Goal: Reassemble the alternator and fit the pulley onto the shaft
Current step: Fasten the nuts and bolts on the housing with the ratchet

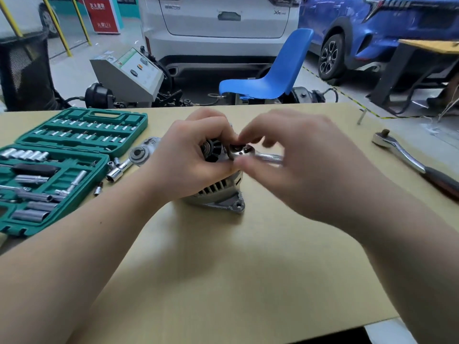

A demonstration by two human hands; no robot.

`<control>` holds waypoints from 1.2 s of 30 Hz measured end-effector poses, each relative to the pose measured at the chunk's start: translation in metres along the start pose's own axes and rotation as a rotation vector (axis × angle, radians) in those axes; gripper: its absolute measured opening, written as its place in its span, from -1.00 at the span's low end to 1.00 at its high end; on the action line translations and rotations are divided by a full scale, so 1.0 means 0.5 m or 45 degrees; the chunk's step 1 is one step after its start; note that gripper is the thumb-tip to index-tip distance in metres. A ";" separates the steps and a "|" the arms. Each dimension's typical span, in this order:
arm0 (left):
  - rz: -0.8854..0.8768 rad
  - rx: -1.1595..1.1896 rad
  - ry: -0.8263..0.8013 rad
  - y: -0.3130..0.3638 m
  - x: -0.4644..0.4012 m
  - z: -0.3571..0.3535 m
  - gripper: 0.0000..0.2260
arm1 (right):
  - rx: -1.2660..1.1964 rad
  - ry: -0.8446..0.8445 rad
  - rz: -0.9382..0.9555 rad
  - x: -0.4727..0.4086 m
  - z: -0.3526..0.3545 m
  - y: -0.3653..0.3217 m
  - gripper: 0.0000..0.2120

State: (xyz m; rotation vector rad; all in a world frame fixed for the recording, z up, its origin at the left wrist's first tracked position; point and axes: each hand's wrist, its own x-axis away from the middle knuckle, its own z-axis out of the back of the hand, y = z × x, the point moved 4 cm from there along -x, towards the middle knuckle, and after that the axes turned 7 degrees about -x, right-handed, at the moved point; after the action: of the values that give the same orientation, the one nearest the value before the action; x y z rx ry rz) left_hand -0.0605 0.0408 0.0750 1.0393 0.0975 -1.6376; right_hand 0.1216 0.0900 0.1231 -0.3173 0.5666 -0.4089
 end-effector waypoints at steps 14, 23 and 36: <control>0.039 -0.151 -0.109 -0.009 -0.007 -0.005 -0.52 | 0.198 -0.275 -0.192 -0.061 -0.012 0.003 -0.82; 0.077 -0.241 -0.146 -0.010 -0.005 -0.010 -0.71 | 0.310 -0.258 -0.222 -0.057 -0.020 -0.002 -0.72; 0.055 -0.250 -0.165 -0.007 -0.007 -0.015 -0.69 | 0.646 -0.290 -0.069 -0.058 -0.015 -0.027 -0.95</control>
State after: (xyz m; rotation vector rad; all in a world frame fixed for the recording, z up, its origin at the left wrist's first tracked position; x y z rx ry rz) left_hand -0.0593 0.0487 0.0711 0.7797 0.1451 -1.6165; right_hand 0.0912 0.0901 0.1356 0.1091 0.2177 -0.5449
